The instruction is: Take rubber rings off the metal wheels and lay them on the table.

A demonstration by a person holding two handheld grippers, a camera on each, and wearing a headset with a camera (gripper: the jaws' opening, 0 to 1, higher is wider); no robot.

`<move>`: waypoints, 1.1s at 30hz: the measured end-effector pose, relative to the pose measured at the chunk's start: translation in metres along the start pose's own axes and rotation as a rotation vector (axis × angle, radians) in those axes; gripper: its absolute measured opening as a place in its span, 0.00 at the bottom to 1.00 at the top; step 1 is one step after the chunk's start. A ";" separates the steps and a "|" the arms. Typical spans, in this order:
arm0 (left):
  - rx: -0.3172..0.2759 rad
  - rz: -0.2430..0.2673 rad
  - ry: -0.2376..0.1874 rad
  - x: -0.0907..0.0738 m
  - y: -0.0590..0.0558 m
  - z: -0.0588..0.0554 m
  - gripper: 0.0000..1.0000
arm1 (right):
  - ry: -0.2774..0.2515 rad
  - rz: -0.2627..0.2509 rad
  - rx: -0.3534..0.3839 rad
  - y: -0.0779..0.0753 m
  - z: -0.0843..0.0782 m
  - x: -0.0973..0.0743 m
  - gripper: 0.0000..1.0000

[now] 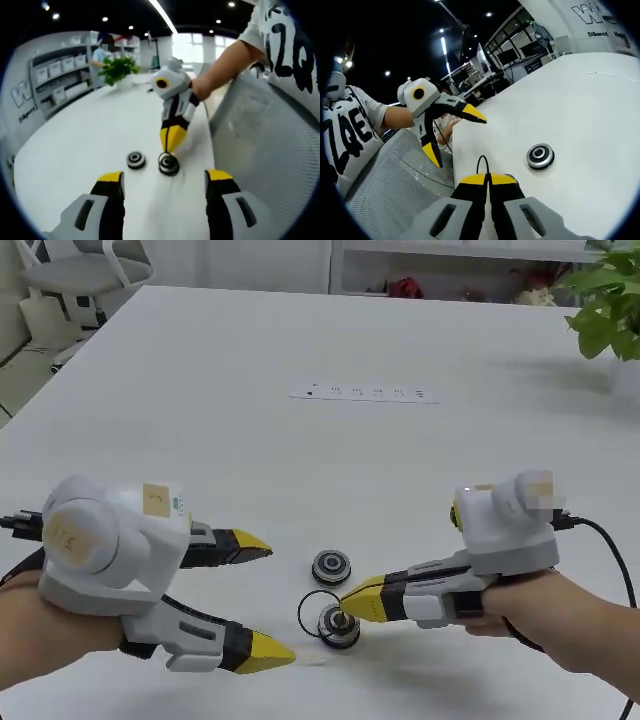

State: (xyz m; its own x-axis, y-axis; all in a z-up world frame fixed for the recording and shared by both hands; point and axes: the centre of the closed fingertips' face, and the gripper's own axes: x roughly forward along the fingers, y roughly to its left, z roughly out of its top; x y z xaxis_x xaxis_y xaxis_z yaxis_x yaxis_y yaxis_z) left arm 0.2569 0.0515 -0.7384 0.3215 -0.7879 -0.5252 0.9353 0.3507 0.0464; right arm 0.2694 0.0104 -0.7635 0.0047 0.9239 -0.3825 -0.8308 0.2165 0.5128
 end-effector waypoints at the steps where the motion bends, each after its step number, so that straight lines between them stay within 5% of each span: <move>1: -0.005 0.006 -0.003 -0.002 0.001 0.000 0.66 | 0.004 0.001 -0.001 0.001 0.000 0.002 0.00; 21: -0.040 0.085 -0.001 -0.035 0.003 -0.014 0.67 | 0.038 0.006 -0.035 -0.002 0.009 0.044 0.00; 33: -0.049 0.103 -0.003 -0.039 0.009 -0.018 0.67 | 0.070 -0.037 -0.081 -0.008 0.004 0.059 0.00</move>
State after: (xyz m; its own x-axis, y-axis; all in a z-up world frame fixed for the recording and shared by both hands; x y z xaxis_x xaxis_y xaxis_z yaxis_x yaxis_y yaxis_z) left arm 0.2501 0.0943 -0.7325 0.4159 -0.7483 -0.5169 0.8891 0.4539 0.0582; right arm 0.2780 0.0643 -0.7871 -0.0006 0.8909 -0.4542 -0.8733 0.2209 0.4343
